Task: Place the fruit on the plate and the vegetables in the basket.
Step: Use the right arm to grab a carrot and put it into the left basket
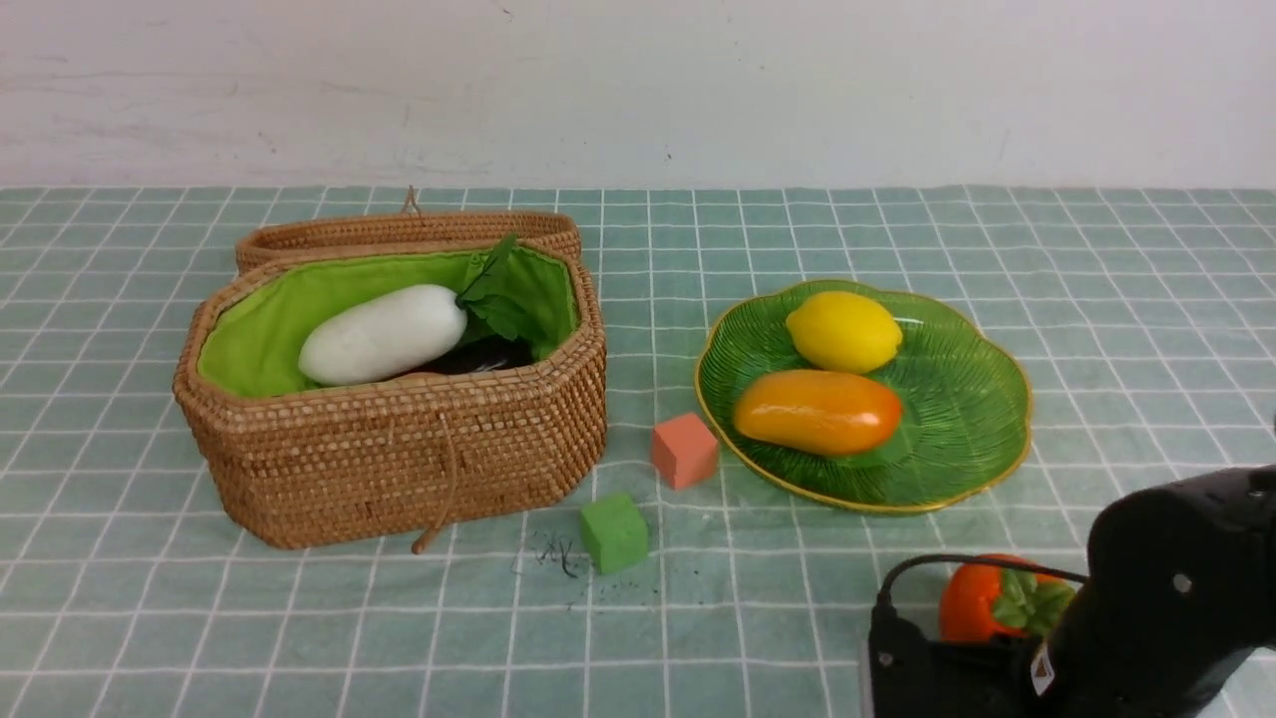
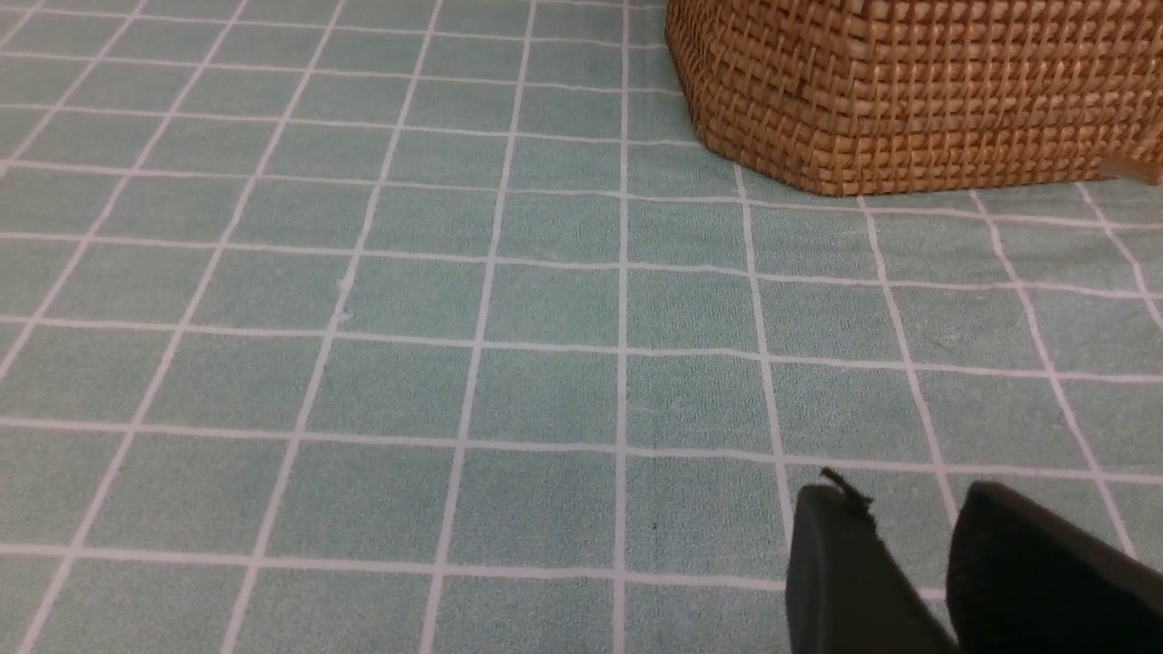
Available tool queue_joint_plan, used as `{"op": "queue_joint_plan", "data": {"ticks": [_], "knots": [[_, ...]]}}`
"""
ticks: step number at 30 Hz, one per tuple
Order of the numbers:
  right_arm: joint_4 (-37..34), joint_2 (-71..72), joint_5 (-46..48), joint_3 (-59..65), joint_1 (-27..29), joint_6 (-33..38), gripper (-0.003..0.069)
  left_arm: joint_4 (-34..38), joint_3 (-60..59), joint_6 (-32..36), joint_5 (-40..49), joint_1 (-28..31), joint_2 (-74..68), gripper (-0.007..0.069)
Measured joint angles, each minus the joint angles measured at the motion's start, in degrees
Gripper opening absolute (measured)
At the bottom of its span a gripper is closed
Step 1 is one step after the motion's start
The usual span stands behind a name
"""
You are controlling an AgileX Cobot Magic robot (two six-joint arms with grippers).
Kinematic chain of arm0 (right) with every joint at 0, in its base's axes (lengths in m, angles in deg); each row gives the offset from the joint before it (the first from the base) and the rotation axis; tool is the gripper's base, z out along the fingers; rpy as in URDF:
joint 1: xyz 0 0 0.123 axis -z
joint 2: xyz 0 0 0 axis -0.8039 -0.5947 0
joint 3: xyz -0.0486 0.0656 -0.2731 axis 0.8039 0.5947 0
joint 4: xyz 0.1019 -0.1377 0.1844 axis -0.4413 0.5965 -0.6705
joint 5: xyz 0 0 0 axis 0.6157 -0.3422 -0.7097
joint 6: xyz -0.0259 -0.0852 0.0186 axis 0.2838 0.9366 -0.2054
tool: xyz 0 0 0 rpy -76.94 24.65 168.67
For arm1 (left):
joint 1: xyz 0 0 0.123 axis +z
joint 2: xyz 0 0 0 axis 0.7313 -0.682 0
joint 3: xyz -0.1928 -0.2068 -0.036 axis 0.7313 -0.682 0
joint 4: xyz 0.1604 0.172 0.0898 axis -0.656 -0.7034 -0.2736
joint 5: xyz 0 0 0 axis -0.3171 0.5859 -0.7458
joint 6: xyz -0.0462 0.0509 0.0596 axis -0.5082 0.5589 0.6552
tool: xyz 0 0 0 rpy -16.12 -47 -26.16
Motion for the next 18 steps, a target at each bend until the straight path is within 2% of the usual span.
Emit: {"op": "queue_joint_plan", "data": {"ticks": [2, 11, 15, 18], "knots": [[0.46, -0.12, 0.85, -0.72, 0.0, -0.07, 0.0397, 0.0, 0.0, 0.0, 0.0, 0.0, 0.0, 0.0185], [-0.63, -0.12, 4.68, -17.36, 0.0, -5.0, 0.0401, -0.05, 0.0, 0.0, 0.0, 0.0, 0.0, 0.0187], [-9.44, -2.24, 0.09, -30.27, 0.0, -3.7, 0.0401, -0.05, 0.0, 0.0, 0.0, 0.0, 0.0, 0.0194], [-19.1, -7.76, -4.74, -39.93, 0.0, 1.01, 0.0401, -0.05, 0.0, 0.0, 0.0, 0.0, 0.0, 0.0197]]}}
